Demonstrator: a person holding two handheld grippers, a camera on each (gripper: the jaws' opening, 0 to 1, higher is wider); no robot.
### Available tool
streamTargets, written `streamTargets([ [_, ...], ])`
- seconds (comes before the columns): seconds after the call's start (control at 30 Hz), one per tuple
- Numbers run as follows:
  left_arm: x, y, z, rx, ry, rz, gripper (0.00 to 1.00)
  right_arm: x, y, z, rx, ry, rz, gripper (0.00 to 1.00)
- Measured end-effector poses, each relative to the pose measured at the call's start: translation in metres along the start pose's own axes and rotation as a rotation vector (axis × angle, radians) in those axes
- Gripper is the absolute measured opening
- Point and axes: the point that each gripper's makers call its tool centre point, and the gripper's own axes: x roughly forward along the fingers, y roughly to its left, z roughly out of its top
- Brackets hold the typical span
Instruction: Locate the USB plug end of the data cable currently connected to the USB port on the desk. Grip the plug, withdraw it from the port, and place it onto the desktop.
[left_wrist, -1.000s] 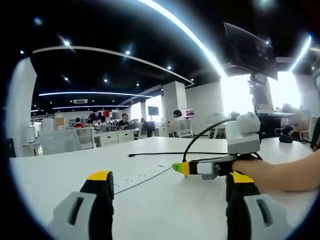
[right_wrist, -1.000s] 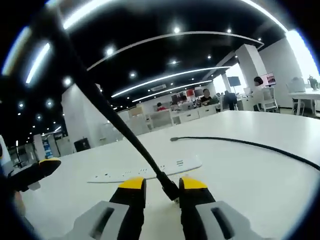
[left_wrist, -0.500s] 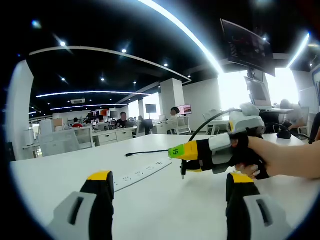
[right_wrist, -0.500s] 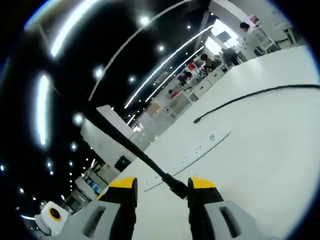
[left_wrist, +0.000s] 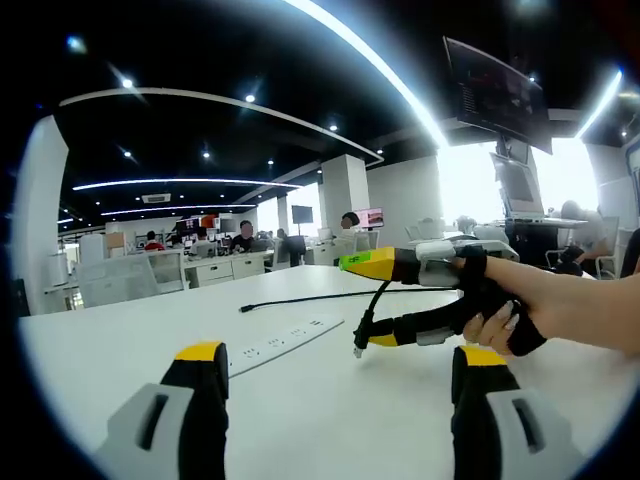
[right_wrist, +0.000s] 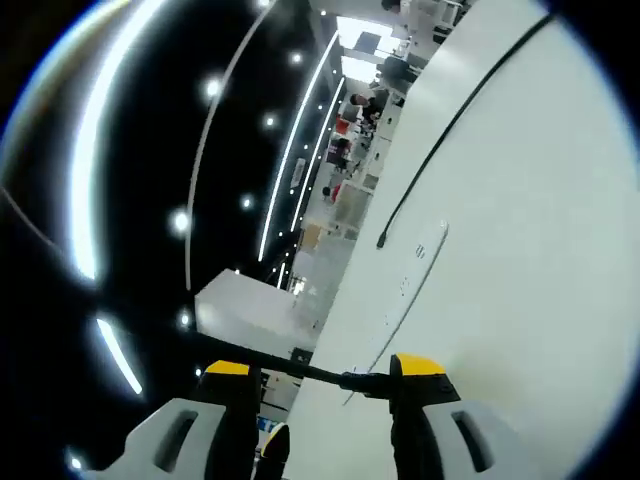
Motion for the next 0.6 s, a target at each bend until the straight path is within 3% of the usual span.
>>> streamTargets([
  [0.03,0.0,0.0,-0.001,-0.001,0.001,0.0,0.92,-0.001,-0.001,0.002,0.038,0.005,0.016,0.56],
  [0.07,-0.001,0.001,-0.001,0.0,0.003,0.001,0.92,-0.001,-0.005,0.011,0.052,-0.033,-0.005,0.58],
  [0.1,-0.001,0.001,-0.002,0.002,0.004,0.002,0.92,-0.004,-0.012,0.019,0.048,-0.068,-0.035,0.58],
  [0.2,-0.003,0.003,-0.002,0.006,0.003,0.007,0.92,-0.012,-0.012,0.02,0.01,-0.069,-0.03,0.57],
  [0.33,-0.002,0.003,-0.001,-0.008,-0.003,0.004,0.92,-0.016,-0.002,0.017,0.179,-0.055,0.024,0.59],
  [0.37,-0.002,0.002,-0.002,0.0,-0.002,0.002,0.92,-0.016,-0.001,0.019,0.127,-0.053,0.015,0.6],
  [0.5,-0.003,0.003,0.0,0.009,-0.006,0.006,0.92,-0.024,-0.005,0.043,-0.312,-0.1,-0.102,0.54],
  [0.6,-0.003,0.004,0.001,0.008,-0.01,0.009,0.92,-0.028,0.0,0.047,-0.624,-0.096,-0.157,0.6],
])
